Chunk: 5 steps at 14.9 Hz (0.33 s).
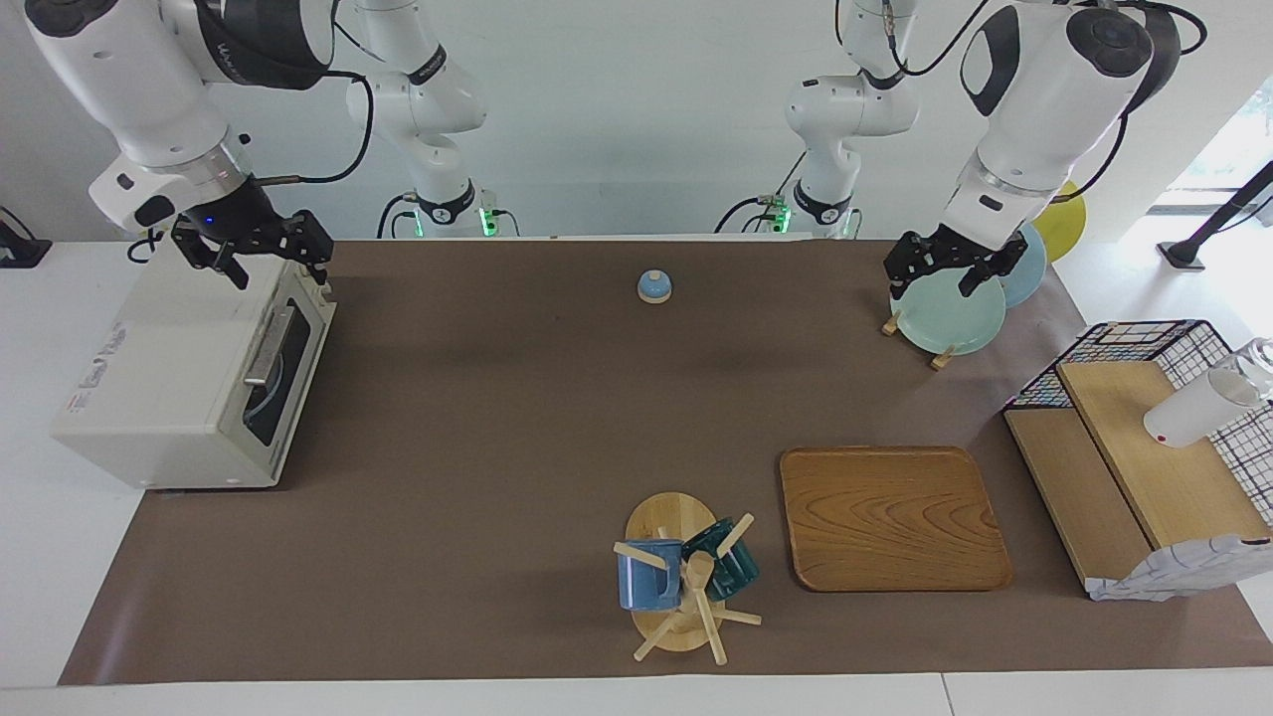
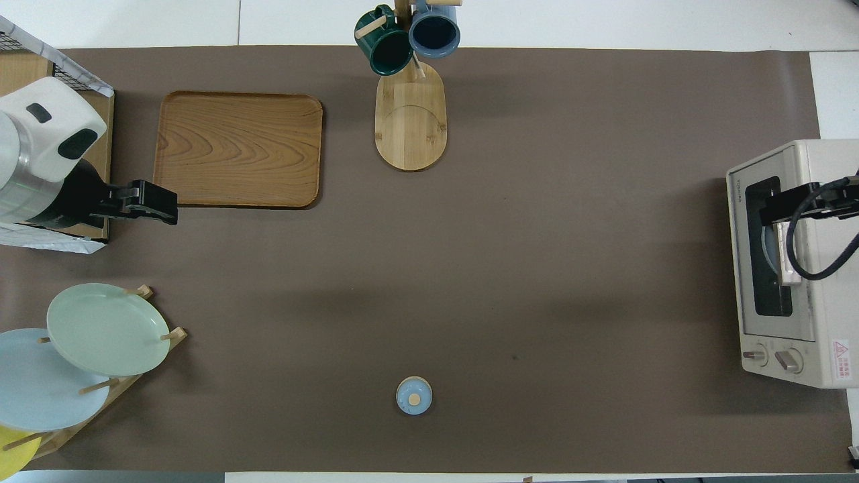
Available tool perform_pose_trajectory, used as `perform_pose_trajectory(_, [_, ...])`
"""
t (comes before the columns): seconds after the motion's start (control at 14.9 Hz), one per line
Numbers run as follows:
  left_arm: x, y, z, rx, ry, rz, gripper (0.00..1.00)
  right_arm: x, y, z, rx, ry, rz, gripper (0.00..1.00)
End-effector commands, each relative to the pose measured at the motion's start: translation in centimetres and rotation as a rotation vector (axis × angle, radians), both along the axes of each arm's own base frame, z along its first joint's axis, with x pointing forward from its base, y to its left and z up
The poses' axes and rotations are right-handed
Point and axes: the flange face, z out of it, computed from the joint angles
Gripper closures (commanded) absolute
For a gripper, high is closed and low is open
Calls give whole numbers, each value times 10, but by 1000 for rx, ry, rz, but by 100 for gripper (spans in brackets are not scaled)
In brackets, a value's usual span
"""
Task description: Put eggplant into oven
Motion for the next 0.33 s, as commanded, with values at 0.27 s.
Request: perform_pose_trajectory(0.27, [-2,3,6,20,-1,-2,0,0,-1,-1,15,-13,-14,0])
